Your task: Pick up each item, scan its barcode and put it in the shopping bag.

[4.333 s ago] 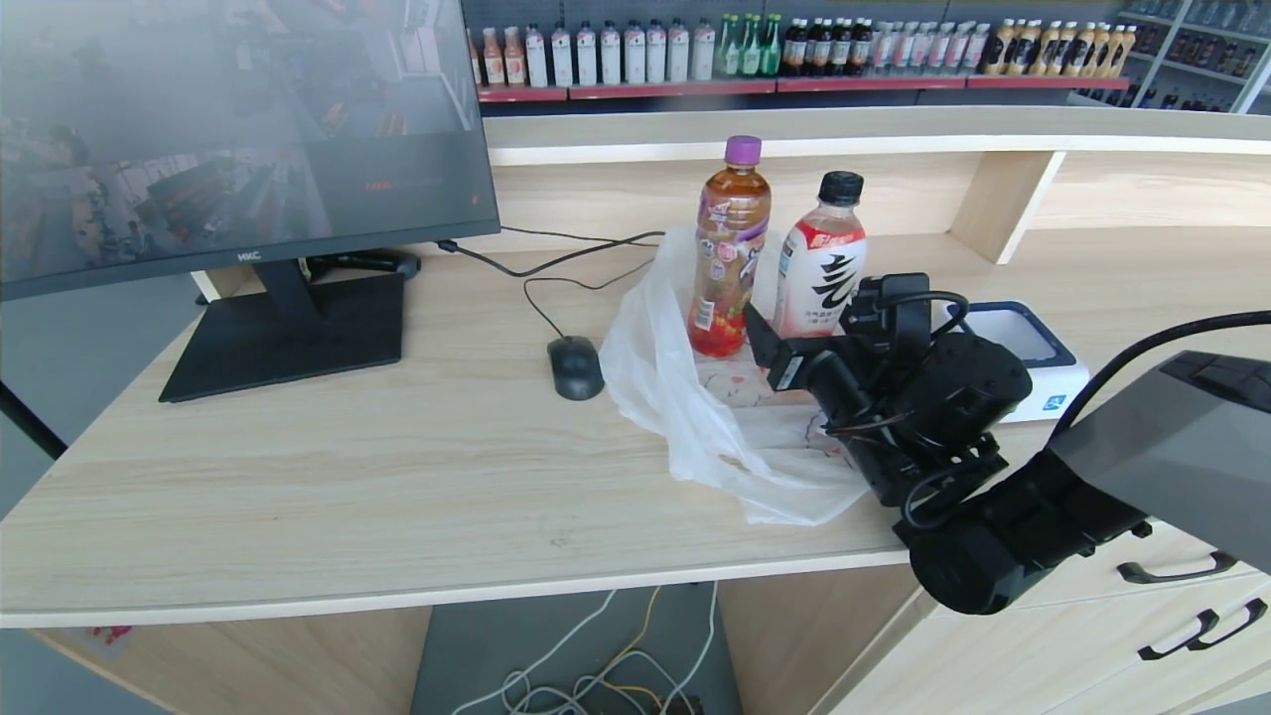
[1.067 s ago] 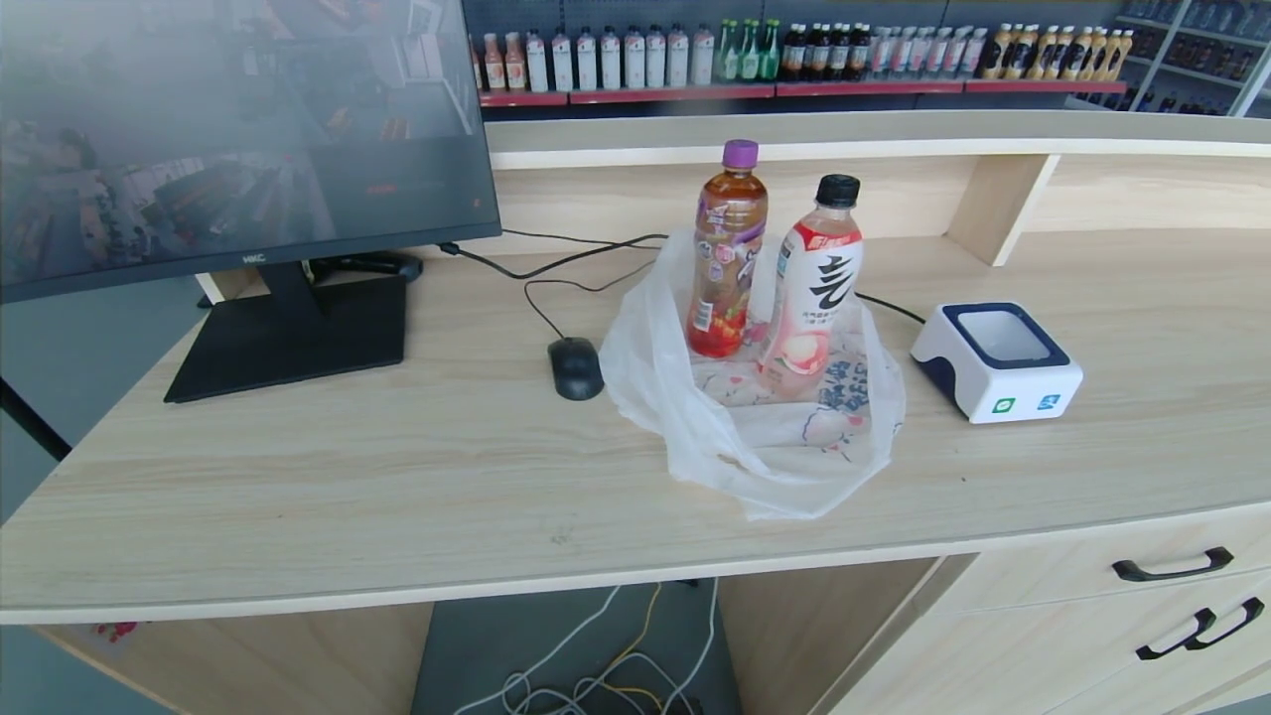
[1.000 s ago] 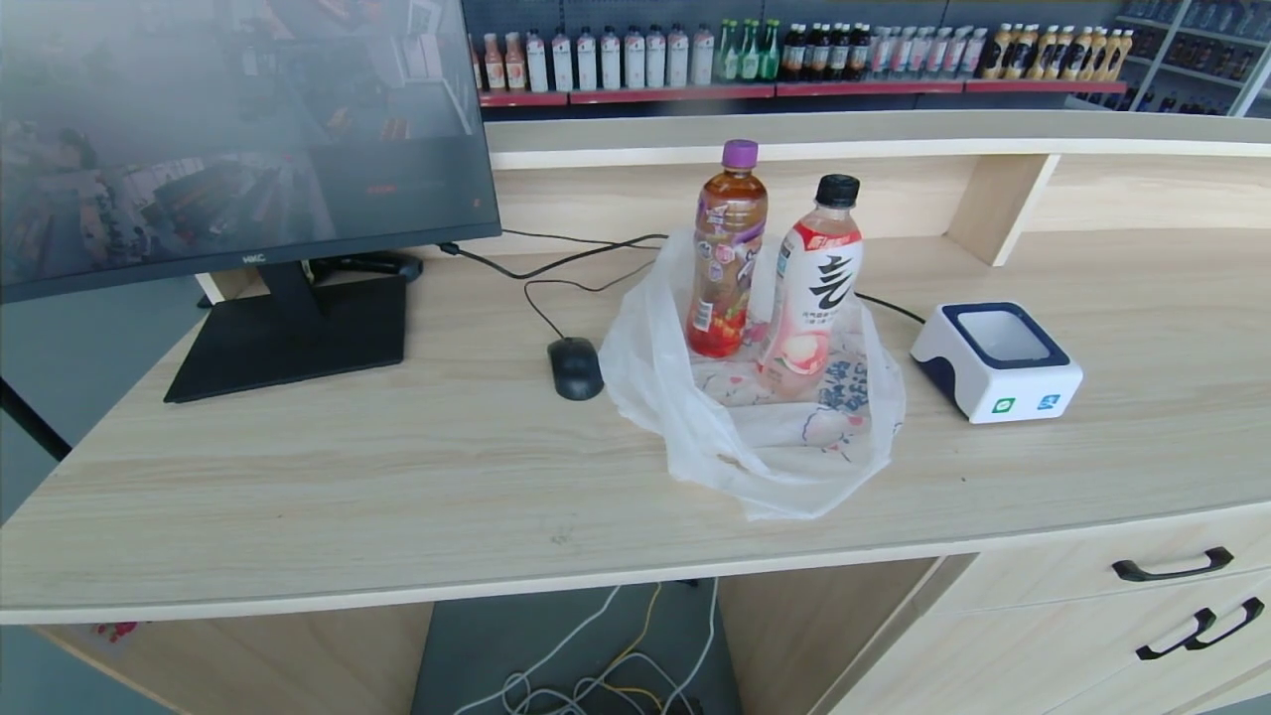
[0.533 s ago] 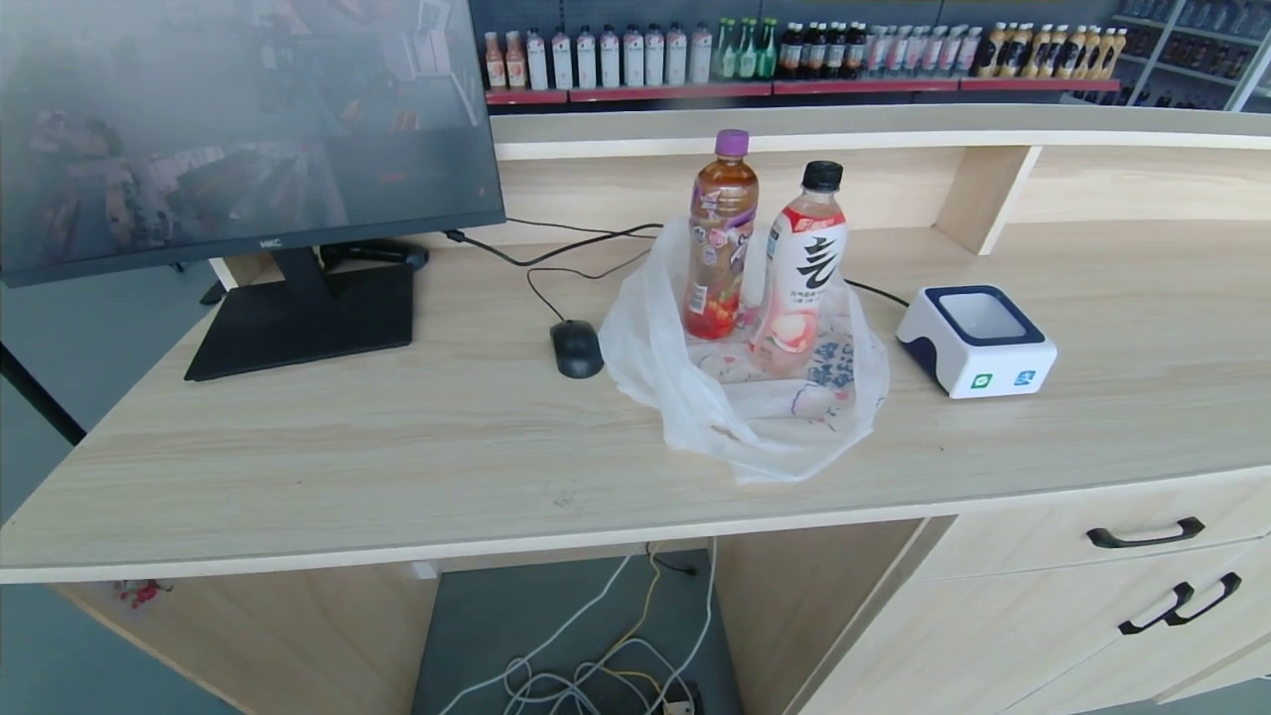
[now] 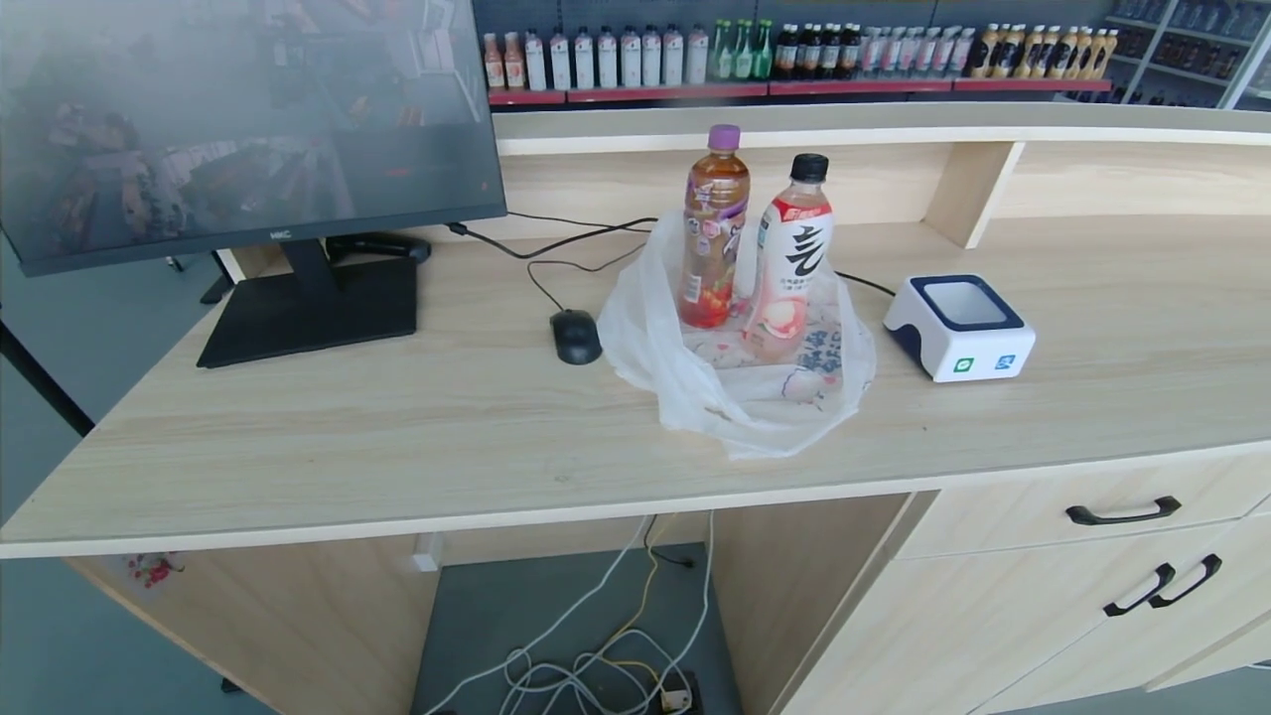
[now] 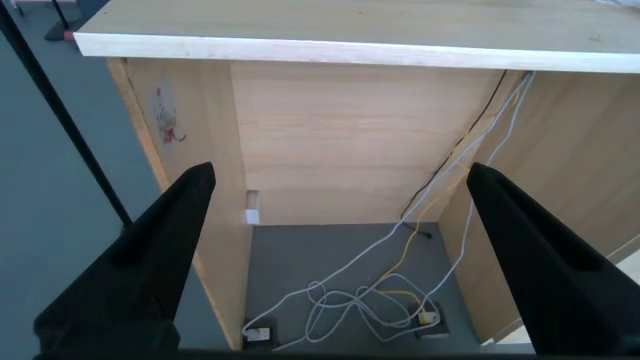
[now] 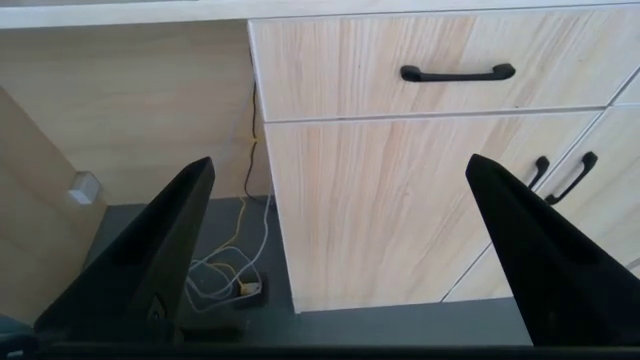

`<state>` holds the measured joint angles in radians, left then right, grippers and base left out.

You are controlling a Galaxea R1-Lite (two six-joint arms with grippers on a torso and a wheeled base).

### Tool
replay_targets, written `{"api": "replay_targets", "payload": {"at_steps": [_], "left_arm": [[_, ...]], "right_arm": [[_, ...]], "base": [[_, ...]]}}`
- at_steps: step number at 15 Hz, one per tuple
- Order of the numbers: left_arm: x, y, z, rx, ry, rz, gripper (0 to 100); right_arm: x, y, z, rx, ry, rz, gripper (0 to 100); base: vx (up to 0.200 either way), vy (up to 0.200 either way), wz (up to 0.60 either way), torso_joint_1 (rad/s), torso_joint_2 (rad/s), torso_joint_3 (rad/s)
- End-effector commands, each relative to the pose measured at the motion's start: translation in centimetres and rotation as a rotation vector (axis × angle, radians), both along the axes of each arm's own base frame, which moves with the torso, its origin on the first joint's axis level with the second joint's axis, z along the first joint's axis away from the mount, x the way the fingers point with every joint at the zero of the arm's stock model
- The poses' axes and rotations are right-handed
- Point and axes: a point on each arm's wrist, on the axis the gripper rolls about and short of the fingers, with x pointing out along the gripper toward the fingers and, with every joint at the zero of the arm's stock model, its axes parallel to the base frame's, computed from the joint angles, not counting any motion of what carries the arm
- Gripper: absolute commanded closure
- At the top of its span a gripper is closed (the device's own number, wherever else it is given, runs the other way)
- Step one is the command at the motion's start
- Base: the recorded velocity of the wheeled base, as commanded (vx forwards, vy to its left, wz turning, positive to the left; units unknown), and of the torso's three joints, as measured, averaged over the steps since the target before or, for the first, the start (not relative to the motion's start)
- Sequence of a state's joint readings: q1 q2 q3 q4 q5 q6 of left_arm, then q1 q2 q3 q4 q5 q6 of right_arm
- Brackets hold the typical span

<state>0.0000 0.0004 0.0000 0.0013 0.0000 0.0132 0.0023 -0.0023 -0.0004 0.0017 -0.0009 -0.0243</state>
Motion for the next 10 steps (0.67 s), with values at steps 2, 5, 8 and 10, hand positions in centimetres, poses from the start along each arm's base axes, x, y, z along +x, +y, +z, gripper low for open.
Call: {"api": "replay_targets", "payload": {"at_steps": [2,5,8,10], "left_arm": [[0.0,0.0,0.0,-0.01,0.0,0.0,0],[0.01,0.0,0.0,-0.01,0.001,0.0,0],[0.0,0.0,0.0,-0.01,0.0,0.0,0],[0.01,0.0,0.02,-0.016,0.0,0.0,0]], "right_arm": [[0.02,0.0,0.0,0.01,0.003,0.002,0],[0.02,0.0,0.0,0.01,0.003,0.002,0],[0.02,0.0,0.0,0.01,0.003,0.0,0],[0.02,0.0,0.0,0.01,0.003,0.0,0]], "base": [[0.0,-0.2,0.0,0.005,0.0,0.005],[0.0,-0.2,0.0,0.004,0.0,0.004],[0.0,-0.2,0.0,0.001,0.0,-0.001],[0.0,-0.2,0.0,0.005,0.0,0.002]]}}
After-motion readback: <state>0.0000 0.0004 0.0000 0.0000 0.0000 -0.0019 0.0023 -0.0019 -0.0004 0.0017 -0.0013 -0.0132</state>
